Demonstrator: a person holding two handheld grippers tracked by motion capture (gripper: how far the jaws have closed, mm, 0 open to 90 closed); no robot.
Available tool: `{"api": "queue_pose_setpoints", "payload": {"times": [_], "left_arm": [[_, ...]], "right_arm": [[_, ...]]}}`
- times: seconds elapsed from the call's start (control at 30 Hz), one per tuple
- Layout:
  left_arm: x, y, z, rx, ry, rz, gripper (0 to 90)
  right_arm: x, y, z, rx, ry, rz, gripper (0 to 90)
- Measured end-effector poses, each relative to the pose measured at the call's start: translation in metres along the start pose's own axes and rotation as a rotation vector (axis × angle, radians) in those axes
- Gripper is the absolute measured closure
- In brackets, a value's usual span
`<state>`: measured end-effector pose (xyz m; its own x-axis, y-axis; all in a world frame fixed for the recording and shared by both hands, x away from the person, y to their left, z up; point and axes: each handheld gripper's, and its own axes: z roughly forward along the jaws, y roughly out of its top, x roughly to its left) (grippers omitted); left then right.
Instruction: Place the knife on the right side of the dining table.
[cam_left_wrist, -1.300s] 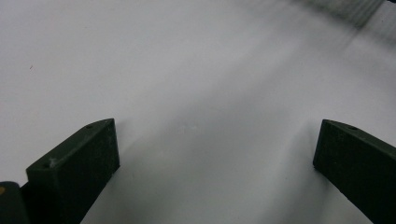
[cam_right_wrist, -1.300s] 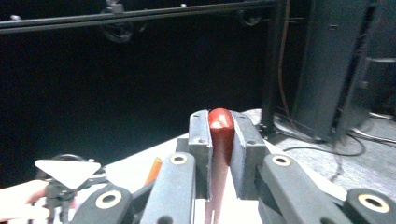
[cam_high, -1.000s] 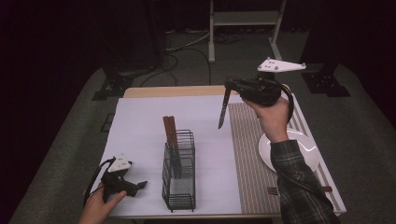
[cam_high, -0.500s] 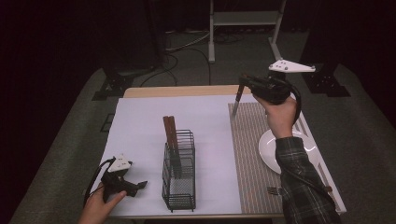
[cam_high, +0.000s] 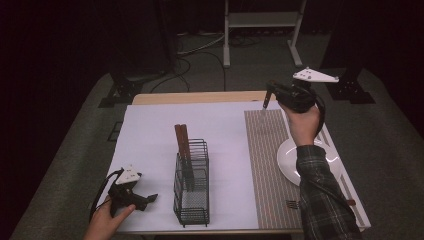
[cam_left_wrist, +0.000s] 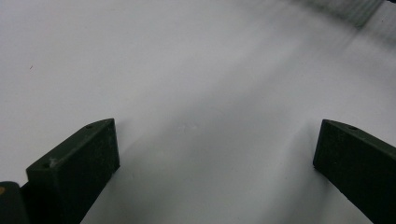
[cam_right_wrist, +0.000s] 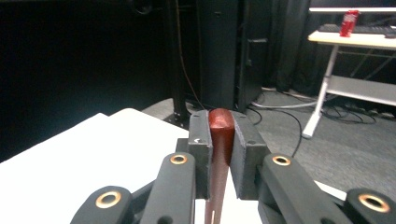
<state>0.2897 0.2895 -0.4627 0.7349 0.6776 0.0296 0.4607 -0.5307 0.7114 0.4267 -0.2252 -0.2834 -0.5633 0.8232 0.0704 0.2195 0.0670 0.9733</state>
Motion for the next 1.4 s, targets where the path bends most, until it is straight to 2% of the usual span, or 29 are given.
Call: {"api": "queue_pose_setpoints", "payload": {"times": [0.23,0.53,0.97,1.4], "left_arm": [[0.0,0.0,0.0,0.0,0.001,0.0,0.0],[0.0,0.0,0.0,0.0,0.0,-0.001,0.0],[0.0,0.0,0.0,0.0,0.0,-0.002,0.0],[0.0,0.0,0.0,0.001,0.0,-0.003,0.0]], "right_arm": [[-0.016,-0.013,0.005,0.017,-0.064,0.006,78.9],[-0.032,-0.028,0.007,0.038,-0.113,0.031,78.8],[-0.04,-0.045,0.011,0.059,-0.13,0.061,78.7],[-0.05,-0.049,-0.002,0.065,-0.165,0.053,75.5]]}}
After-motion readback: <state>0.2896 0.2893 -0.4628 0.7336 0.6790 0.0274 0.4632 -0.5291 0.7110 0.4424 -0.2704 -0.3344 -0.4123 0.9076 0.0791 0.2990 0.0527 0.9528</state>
